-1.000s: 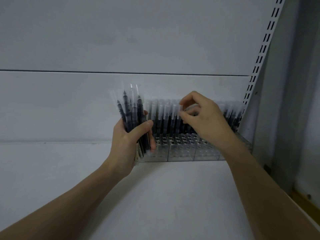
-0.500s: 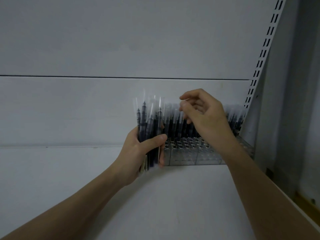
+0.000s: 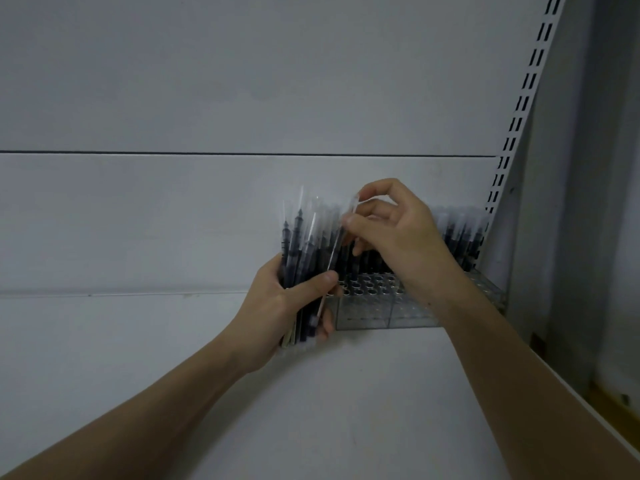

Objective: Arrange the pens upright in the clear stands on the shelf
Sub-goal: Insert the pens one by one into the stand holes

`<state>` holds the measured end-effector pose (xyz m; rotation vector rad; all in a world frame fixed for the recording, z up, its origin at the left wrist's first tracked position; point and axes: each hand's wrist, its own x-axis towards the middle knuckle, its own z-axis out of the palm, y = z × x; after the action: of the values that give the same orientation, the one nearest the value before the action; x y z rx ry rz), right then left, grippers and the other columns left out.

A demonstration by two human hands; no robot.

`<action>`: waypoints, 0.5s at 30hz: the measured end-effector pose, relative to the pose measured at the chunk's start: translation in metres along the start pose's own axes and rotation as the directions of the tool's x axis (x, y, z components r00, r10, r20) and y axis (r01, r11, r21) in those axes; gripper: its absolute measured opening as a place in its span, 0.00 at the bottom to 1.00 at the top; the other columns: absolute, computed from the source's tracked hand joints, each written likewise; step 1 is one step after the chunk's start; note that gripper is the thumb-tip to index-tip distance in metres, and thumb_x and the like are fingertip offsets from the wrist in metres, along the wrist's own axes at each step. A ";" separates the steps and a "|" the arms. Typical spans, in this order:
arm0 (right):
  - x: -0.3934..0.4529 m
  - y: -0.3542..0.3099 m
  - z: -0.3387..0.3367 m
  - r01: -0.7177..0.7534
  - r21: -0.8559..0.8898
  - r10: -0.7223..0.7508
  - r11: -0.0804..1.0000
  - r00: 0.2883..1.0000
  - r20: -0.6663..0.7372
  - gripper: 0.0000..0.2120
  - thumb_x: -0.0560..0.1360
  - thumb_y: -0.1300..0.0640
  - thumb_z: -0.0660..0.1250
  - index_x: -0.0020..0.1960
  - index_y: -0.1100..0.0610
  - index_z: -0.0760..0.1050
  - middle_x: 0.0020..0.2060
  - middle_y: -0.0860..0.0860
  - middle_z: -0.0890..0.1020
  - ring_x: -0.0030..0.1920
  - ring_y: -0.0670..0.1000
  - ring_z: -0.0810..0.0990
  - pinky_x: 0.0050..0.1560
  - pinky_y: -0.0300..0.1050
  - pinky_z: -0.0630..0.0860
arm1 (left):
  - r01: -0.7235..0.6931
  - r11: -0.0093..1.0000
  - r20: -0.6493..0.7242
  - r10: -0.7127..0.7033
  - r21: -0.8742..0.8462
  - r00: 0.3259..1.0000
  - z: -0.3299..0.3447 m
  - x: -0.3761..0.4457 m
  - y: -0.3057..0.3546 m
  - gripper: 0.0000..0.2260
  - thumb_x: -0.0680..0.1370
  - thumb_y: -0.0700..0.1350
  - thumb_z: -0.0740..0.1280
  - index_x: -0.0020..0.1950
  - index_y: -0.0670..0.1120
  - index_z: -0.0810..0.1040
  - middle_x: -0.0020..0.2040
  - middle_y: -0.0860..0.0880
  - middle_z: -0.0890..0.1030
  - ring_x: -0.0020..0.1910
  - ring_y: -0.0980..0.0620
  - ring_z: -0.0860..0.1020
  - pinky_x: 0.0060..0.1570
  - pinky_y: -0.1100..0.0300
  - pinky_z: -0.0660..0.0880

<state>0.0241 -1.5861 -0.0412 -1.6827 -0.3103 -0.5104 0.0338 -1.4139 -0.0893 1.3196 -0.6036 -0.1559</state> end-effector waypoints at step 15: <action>0.005 -0.010 -0.015 0.126 0.185 -0.079 0.975 0.967 -0.243 0.17 0.77 0.68 0.68 0.62 0.53 0.71 0.47 0.57 0.81 0.43 0.52 0.84 0.45 0.46 0.82 | -0.021 1.000 -0.044 0.022 0.022 0.999 -0.003 0.001 -0.001 0.11 0.73 0.41 0.70 0.51 0.38 0.74 0.43 0.41 0.82 0.24 0.45 0.74 0.23 0.57 0.72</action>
<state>0.0216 -1.5991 -0.0286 -1.4007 -0.2672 -0.7253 0.0365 -1.4127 -0.0904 1.3337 -0.5833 -0.1033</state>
